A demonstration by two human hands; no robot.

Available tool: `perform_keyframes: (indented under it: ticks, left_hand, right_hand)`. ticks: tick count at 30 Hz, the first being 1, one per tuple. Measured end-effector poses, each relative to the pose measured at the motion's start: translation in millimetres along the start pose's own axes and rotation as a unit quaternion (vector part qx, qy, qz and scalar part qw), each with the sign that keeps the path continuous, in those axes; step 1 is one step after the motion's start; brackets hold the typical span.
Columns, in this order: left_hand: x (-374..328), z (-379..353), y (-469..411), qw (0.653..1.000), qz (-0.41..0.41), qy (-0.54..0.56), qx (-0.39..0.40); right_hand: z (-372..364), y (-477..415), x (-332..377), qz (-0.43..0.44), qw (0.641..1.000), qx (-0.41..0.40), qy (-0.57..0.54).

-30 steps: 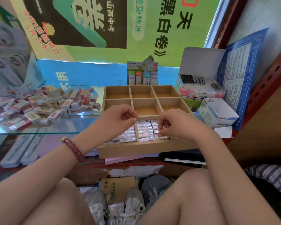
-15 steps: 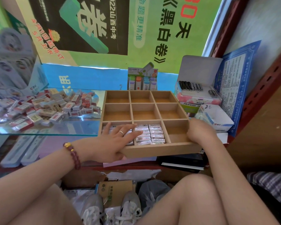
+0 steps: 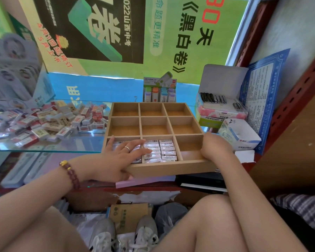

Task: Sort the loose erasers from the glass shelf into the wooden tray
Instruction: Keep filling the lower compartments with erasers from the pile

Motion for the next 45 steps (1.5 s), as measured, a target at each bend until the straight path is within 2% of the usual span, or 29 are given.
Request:
perform_keyframes:
  ticks: [3, 6, 9, 11, 12, 14, 16, 20, 23, 26, 29, 33, 37, 39, 42, 45]
  left_hand:
    - [0.1, 2.6, 3.4, 0.999, -0.021, 0.010, -0.048]
    - [-2.8, 14.3, 15.9, 0.981, -0.050, 0.112, -0.148]
    - [7.9, 32.0, 32.8, 0.926, -0.026, 0.212, -0.310]
    - [33.4, 39.3, 42.9, 0.889, 0.041, 0.216, -0.402]
    - [50.9, 38.7, 46.4, 0.876, 0.083, 0.213, -0.424]
    - [86.6, 32.2, 50.1, 0.876, 0.161, 0.193, -0.411]
    - [115.2, 20.3, 49.0, 0.897, 0.226, 0.128, -0.357]
    - [139.4, 9.3, 34.1, 0.937, 0.248, -0.041, -0.243]
    - [153.9, 5.8, 23.1, 0.938, 0.262, -0.093, -0.206]
    - [159.7, 1.6, 18.9, 0.926, 0.282, -0.073, -0.239]
    - [160.2, -1.4, 18.5, 0.920, 0.263, -0.047, -0.289]
    - [161.5, -1.0, 28.3, 0.882, 0.230, 0.072, -0.405]
    - [161.4, -1.4, 34.5, 0.866, 0.213, 0.081, -0.445]
    - [161.7, -2.3, 37.4, 0.851, 0.194, 0.129, -0.471]
    - [162.6, 2.8, 46.8, 0.799, 0.200, 0.186, -0.536]
    - [174.9, 2.6, 54.4, 0.732, 0.258, 0.249, -0.580]
  right_hand:
    - [9.3, 15.4, 14.3, 0.015, 0.999, -0.046, -0.019]
    - [22.4, 37.0, 42.4, 0.089, 0.985, -0.104, -0.110]
    - [25.6, 57.0, 76.3, 0.173, 0.967, -0.092, -0.164]
    - [23.0, 67.6, 100.2, 0.223, 0.958, -0.076, -0.166]
    - [22.1, 71.8, 112.1, 0.244, 0.952, -0.070, -0.168]
    - [20.8, 78.4, 134.5, 0.278, 0.944, -0.055, -0.169]
    - [19.2, 83.8, 153.8, 0.302, 0.939, -0.038, -0.161]
    - [15.3, 90.5, 179.1, 0.327, 0.935, -0.022, -0.138]
    - [10.9, 92.5, 188.1, 0.336, 0.934, -0.019, -0.119]
    - [8.8, 92.5, 192.0, 0.344, 0.931, -0.015, -0.120]
    - [9.6, 91.5, 193.0, 0.352, 0.927, -0.006, -0.131]
    - [14.2, 88.8, 190.4, 0.356, 0.920, 0.011, -0.160]
    - [19.5, 88.0, 184.5, 0.358, 0.915, 0.020, -0.184]
    - [20.3, 87.7, 182.1, 0.355, 0.915, 0.026, -0.191]
    - [20.0, 87.6, 180.9, 0.353, 0.913, 0.034, -0.201]
    - [17.9, 86.5, 181.2, 0.350, 0.911, 0.048, -0.212]
Point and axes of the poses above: each hand's wrist, its own y-axis away from the middle knuckle, its own z-axis out of the back of the hand, x = y × z, the point moved 4 cm from there along -y, towards the middle knuckle, and after that the axes turned 10 degrees about -z, right-handed, at the moved point
